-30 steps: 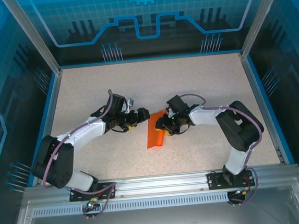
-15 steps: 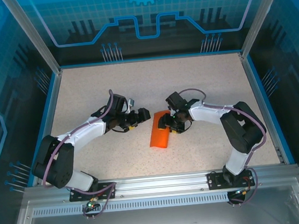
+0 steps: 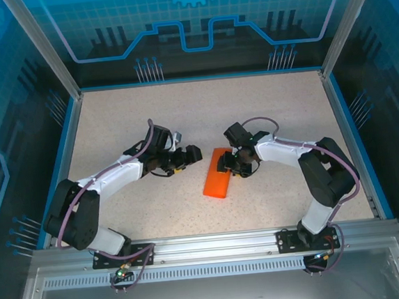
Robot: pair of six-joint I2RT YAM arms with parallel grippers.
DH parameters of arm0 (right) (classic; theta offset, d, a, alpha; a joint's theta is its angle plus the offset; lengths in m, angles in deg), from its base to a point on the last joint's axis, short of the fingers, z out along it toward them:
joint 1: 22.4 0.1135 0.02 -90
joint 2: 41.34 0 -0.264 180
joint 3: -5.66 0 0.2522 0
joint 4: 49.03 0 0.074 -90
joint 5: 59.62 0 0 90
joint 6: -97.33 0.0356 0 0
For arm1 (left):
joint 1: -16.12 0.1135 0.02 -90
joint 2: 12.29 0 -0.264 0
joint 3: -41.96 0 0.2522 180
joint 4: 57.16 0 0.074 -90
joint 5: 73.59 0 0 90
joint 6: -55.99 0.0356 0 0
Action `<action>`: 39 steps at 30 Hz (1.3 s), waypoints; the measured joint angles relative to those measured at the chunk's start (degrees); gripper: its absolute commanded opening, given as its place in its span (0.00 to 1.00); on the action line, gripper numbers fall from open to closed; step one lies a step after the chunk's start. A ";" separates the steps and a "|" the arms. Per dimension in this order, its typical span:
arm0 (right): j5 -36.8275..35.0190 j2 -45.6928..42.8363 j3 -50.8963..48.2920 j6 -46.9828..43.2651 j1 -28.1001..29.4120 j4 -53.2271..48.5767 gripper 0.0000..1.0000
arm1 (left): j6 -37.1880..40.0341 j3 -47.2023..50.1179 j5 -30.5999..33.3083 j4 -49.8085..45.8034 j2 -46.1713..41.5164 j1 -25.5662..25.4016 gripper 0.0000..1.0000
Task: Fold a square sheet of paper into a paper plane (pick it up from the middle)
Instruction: Fold the square sheet of paper in half at the center of the table.
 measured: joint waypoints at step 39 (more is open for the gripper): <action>9.38 6.29 4.00 -18.75 -6.14 0.07 0.52 | 1.03 -1.14 0.00 -0.85 1.11 -0.48 0.92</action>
